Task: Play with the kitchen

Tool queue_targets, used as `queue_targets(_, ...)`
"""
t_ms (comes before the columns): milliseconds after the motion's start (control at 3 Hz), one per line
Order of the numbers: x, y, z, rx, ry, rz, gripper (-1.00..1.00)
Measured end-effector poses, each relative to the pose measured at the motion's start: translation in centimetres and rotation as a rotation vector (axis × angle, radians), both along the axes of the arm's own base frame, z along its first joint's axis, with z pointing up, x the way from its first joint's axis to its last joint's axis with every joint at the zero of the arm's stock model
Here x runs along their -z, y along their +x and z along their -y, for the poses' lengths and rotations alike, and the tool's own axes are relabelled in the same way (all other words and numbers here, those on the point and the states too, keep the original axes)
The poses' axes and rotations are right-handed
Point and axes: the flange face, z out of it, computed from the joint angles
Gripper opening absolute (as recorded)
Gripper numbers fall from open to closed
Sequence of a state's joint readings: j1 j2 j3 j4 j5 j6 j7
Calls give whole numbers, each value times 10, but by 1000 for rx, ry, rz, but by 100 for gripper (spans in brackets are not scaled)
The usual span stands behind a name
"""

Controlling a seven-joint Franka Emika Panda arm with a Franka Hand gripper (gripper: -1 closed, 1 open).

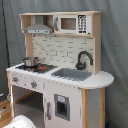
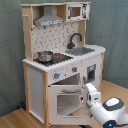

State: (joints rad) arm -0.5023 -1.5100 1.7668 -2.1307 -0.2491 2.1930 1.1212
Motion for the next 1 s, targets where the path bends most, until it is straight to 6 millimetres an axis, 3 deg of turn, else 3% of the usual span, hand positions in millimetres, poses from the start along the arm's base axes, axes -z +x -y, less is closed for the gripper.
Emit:
queue_targets(333, -13, -24, -33, -65, -53, -45, 100)
queue_targets(1000, -66, -33, -55, -76, -204, -100, 100)
